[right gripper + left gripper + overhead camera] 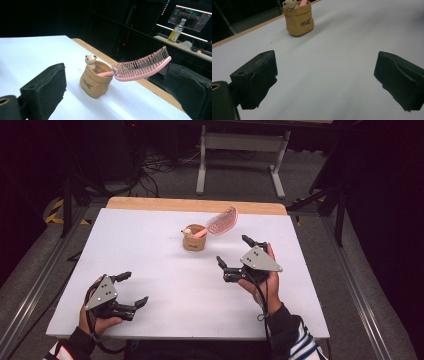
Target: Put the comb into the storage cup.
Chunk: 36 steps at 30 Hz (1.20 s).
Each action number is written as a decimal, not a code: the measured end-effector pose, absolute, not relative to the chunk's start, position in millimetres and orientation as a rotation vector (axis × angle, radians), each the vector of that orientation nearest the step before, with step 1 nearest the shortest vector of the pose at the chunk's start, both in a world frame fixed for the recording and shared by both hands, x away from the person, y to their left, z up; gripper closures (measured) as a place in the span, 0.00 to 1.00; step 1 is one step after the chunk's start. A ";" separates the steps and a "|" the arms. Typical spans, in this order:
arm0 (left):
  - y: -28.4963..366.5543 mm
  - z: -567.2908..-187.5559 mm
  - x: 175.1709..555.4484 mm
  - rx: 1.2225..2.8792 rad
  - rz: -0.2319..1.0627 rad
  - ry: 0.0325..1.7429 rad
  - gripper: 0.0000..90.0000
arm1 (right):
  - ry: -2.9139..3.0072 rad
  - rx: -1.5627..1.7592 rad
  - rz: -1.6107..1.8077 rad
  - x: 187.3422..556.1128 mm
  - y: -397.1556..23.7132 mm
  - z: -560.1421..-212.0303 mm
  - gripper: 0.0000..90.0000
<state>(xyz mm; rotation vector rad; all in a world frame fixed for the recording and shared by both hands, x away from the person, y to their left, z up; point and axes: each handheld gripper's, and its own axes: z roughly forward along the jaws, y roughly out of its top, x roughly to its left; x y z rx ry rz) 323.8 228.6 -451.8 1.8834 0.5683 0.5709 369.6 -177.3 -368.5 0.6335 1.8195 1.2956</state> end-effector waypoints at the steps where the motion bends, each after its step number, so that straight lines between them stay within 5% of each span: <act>1: 228.4 -451.9 323.8 1.882 0.567 0.569 0.06 | 1.824 0.627 1.293 368.1 -177.2 -368.9 0.06; 36: 226.7 -452.7 323.9 1.901 0.577 0.564 0.07 | 1.864 0.542 1.233 334.3 -192.0 -390.5 0.06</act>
